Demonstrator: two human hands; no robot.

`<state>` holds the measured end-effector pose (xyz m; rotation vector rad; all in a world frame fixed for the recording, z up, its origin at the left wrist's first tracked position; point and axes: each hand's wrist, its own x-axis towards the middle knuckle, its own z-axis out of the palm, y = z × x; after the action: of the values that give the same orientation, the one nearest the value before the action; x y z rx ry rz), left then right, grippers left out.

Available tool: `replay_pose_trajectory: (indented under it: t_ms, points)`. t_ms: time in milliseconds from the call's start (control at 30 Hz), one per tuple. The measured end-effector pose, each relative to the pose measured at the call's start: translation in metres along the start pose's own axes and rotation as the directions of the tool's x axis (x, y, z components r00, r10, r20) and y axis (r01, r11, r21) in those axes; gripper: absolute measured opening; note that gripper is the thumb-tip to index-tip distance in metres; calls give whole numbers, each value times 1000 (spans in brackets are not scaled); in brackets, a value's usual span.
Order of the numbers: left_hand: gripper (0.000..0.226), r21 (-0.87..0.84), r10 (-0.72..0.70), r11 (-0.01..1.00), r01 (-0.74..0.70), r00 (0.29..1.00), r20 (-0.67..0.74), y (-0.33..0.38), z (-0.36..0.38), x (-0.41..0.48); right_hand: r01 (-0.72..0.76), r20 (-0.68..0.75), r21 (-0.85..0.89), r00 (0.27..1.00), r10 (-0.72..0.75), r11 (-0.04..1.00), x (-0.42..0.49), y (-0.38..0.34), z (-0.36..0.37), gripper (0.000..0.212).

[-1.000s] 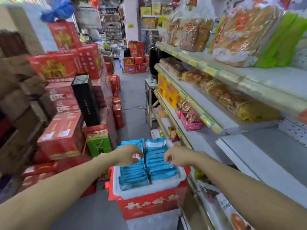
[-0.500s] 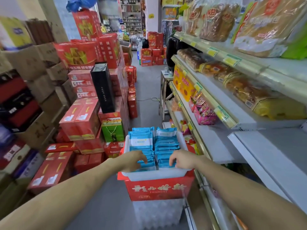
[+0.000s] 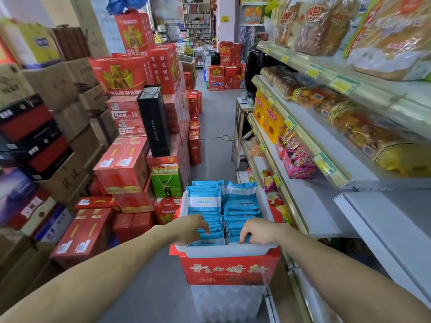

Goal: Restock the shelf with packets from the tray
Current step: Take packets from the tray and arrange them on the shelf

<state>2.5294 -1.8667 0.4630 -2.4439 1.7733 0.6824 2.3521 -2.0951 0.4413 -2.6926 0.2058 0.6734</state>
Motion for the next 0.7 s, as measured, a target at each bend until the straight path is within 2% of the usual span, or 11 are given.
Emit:
replay_pose_trajectory:
  t_ms: [200, 300, 567, 700]
  points:
    - [33, -15, -9, 1000, 10, 1000, 22, 1, -1, 4, 83, 65, -150, 995, -74, 985, 5, -4, -7, 62]
    - [33, -2, -9, 1000, 9, 1000, 30, 1, -3, 6, 106, 51, -161, 994, -100, 981, 3, -6, -6, 61]
    - [40, 27, -13, 1000, 10, 994, 105, 2, 10, 25, 6, -195, -8, 981, -7, 1000, -29, -1, -62, 50]
    - [31, 54, -22, 998, 15, 991, 133, -1, 20, 32, -5, -256, -2, 967, 4, 1000, -46, 1, -98, 43]
